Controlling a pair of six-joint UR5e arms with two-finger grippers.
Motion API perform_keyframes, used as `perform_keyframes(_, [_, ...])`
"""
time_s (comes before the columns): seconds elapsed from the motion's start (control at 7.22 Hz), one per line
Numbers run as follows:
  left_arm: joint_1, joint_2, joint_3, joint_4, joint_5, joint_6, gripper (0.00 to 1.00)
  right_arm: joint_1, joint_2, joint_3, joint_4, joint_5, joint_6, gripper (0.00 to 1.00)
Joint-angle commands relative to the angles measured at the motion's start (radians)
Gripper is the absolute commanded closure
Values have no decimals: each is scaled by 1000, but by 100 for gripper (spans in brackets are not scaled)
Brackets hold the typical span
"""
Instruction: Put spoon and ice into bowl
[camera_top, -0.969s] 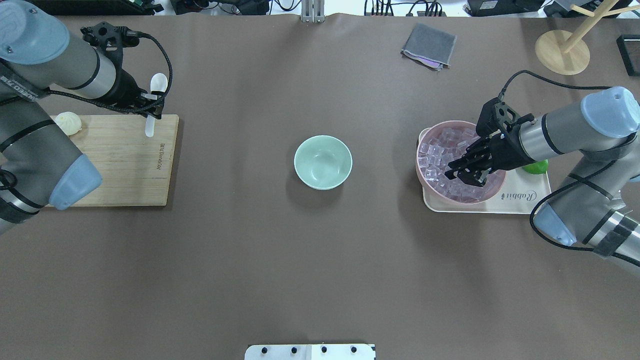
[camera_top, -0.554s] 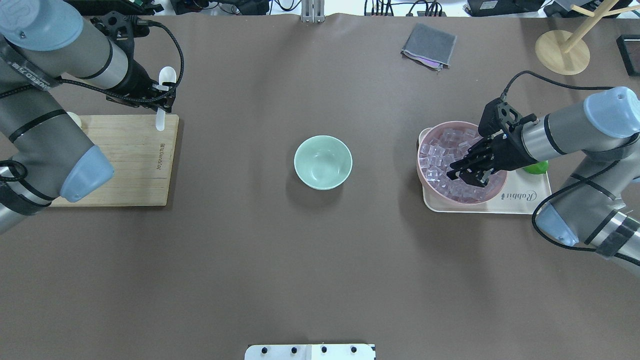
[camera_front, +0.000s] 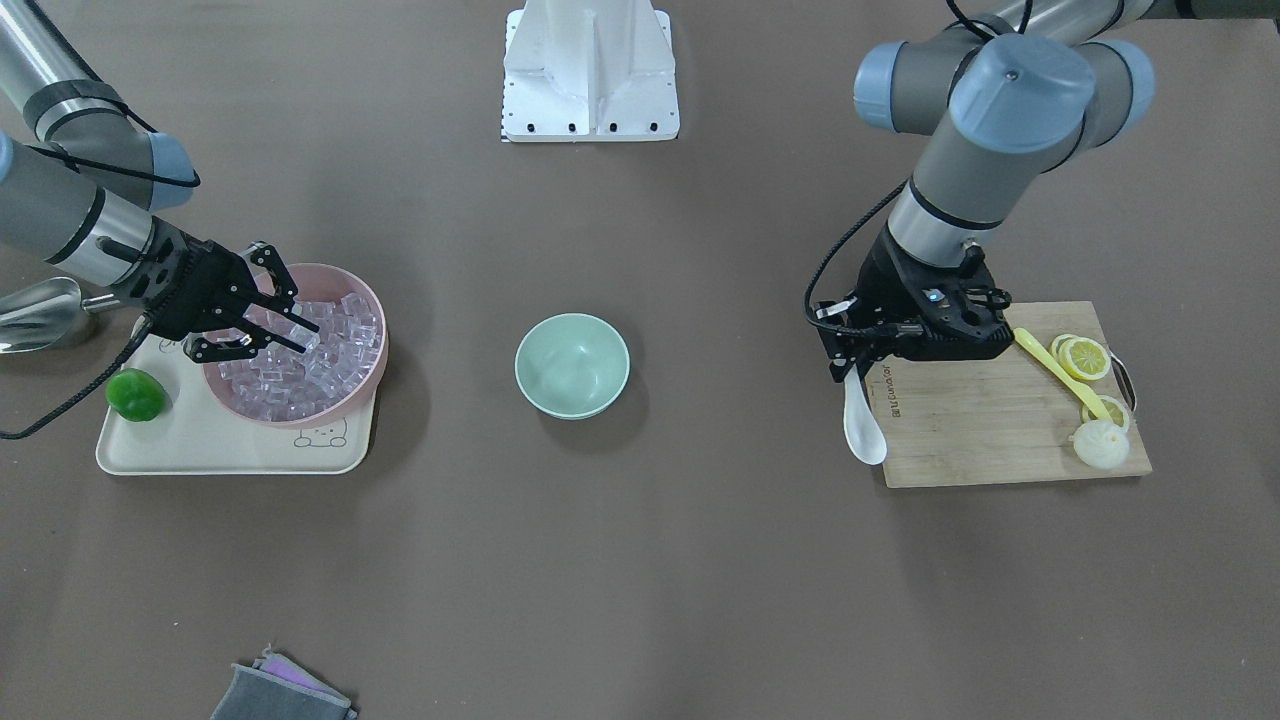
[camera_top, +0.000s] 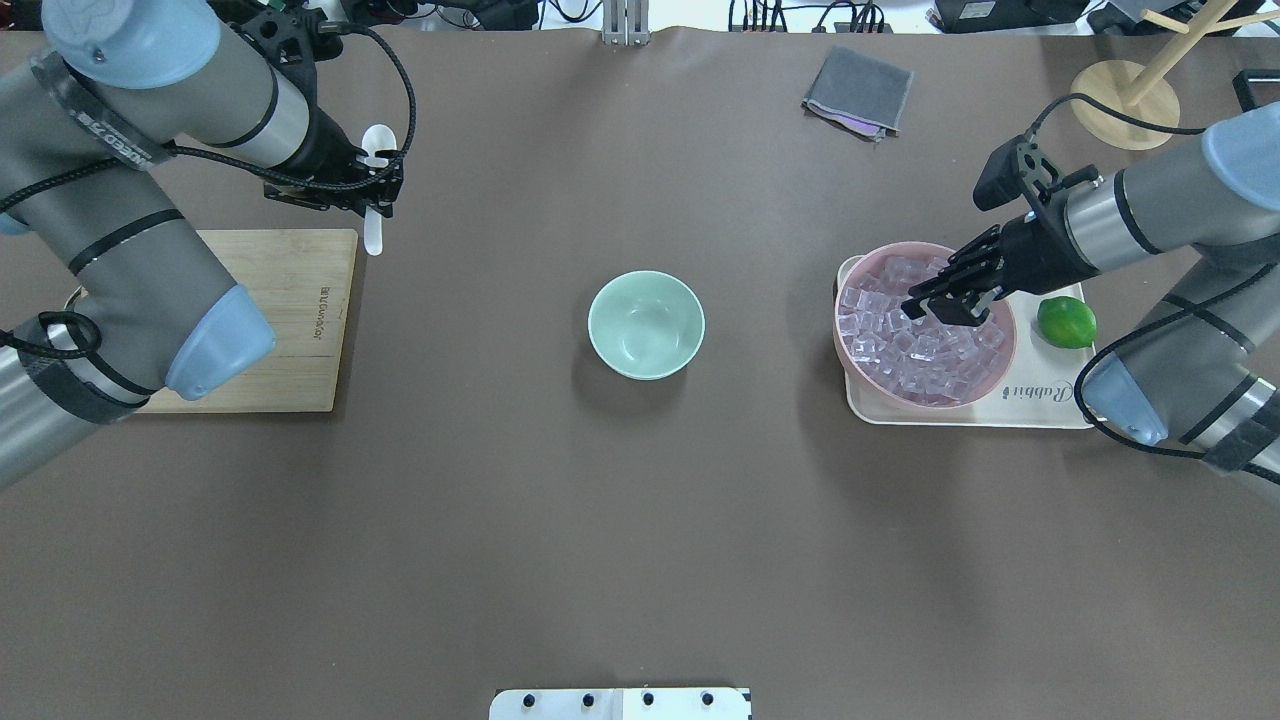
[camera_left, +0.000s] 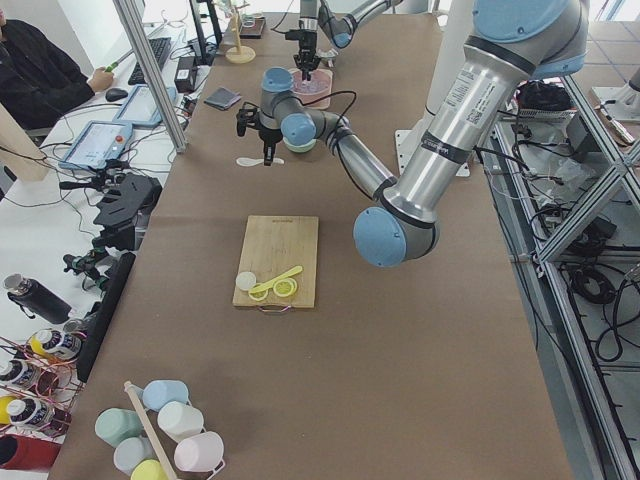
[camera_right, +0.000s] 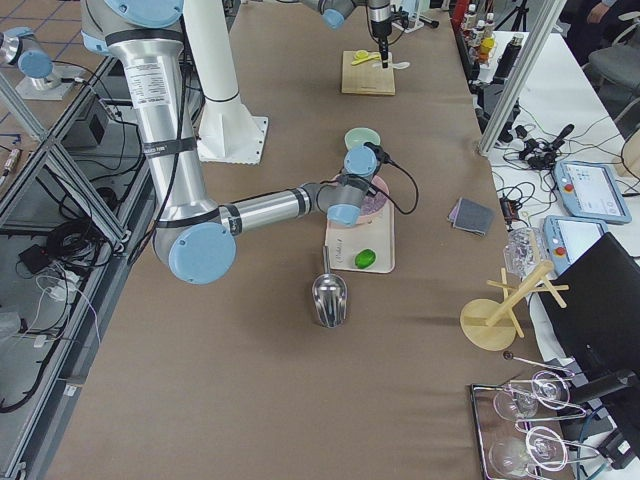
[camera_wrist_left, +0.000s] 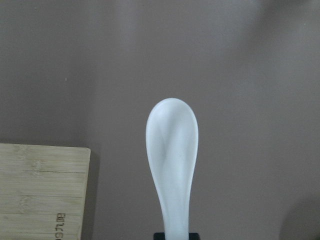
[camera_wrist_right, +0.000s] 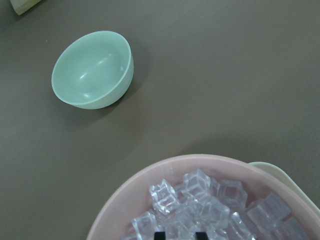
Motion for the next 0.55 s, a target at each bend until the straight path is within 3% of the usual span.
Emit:
perform_keyframes(0.0, [98,-67,4,2,8,-118,100,38,44,112,-236,4,45,100])
perform_keyframes(0.14, [163,-117,8,29,2,-195,100,54,82,117,-292,3,76,100])
perform_keyframes(0.42, [234,-257,118,61,0,-270,100,56,159,114,-350,-7,222,100])
